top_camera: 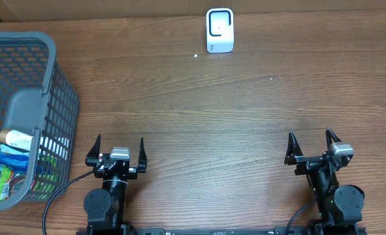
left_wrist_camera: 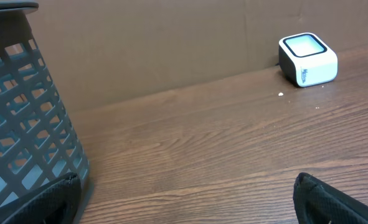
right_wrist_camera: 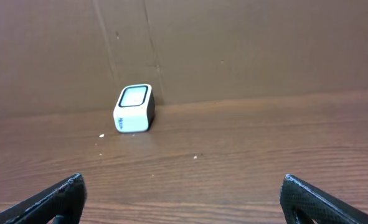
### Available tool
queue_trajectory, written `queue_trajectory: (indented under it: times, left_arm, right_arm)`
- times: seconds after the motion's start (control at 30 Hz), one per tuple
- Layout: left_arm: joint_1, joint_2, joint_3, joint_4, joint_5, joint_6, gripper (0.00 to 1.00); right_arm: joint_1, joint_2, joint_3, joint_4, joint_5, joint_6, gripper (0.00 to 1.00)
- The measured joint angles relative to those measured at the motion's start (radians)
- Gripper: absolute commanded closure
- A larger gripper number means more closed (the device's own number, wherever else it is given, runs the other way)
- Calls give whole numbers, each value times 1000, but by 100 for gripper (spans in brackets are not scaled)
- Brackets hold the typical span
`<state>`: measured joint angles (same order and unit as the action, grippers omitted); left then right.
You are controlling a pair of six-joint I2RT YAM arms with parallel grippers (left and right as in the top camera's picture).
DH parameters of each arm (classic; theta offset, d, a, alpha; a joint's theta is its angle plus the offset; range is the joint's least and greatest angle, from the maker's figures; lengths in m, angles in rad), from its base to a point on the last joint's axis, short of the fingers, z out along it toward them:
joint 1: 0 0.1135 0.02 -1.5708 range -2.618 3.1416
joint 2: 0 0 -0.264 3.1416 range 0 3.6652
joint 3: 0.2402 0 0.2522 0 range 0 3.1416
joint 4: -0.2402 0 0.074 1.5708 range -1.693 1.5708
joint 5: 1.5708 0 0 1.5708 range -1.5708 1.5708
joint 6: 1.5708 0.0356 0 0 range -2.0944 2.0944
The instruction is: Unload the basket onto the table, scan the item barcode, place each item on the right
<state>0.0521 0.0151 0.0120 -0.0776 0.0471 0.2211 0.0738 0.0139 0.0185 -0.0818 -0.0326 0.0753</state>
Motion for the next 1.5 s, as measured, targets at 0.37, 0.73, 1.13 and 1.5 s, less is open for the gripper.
queue_trajectory:
  times: [0.37, 0.73, 1.13, 1.5]
  left_arm:
    - [0, 0, 0, 0, 1, 0, 0]
    - [0, 0, -1, 24, 2, -68, 0]
    - [0, 0, 6, 54, 71, -196, 0]
    - [0, 160, 301, -90, 118, -215, 0]
  right_arm:
    - [0, 0, 0, -2, 0, 0, 0]
    - [0, 0, 0, -2, -1, 0, 0]
    - [0, 0, 21, -85, -12, 0, 0]
    - [0, 131, 280, -201, -13, -1, 0]
